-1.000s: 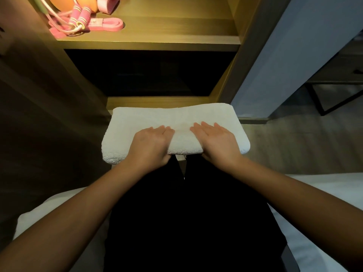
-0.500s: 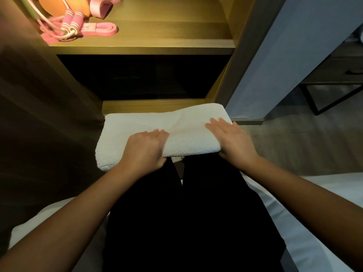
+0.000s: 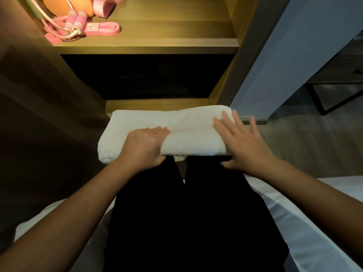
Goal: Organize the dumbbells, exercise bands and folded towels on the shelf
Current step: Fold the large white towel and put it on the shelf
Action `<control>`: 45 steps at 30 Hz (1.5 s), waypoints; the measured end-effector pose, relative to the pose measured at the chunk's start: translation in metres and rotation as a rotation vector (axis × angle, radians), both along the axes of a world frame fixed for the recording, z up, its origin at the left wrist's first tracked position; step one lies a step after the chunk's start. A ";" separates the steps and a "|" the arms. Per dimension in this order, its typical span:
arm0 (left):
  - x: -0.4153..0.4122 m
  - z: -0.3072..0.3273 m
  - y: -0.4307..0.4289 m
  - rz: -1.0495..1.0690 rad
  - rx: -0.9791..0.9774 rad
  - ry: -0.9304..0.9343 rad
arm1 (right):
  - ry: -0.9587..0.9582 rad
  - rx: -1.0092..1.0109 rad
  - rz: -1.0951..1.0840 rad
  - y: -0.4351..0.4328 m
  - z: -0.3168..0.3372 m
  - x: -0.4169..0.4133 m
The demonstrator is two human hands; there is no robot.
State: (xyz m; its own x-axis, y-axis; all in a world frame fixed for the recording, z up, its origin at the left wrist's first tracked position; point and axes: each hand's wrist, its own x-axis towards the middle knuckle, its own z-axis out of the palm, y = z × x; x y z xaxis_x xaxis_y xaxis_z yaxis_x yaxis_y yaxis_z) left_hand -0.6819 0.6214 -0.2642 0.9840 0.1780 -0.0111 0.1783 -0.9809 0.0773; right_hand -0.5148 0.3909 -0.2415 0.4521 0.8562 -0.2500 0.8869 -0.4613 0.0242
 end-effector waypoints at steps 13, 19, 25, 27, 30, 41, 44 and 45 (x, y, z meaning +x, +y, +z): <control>0.029 0.003 -0.061 0.088 0.034 0.070 | -0.005 0.158 0.019 0.057 -0.010 -0.022; 0.050 -0.008 -0.057 0.009 0.161 -0.086 | 0.017 0.131 -0.026 0.060 -0.010 -0.020; 0.041 -0.007 -0.044 -0.057 0.082 -0.090 | 0.022 0.122 -0.039 0.062 -0.017 -0.021; 0.031 -0.009 -0.038 -0.045 0.043 -0.086 | 0.011 0.139 -0.028 0.060 -0.019 -0.022; 0.021 -0.007 -0.032 0.003 0.072 -0.066 | 0.002 0.144 -0.015 0.061 -0.023 -0.023; -0.001 -0.022 -0.013 0.039 0.054 -0.211 | 0.059 0.233 -0.028 0.054 -0.033 -0.017; -0.010 -0.025 -0.007 -0.007 0.066 -0.260 | 0.060 0.233 -0.028 0.054 -0.032 -0.016; -0.015 -0.025 -0.003 -0.006 0.067 -0.277 | 0.061 0.241 -0.031 0.054 -0.032 -0.016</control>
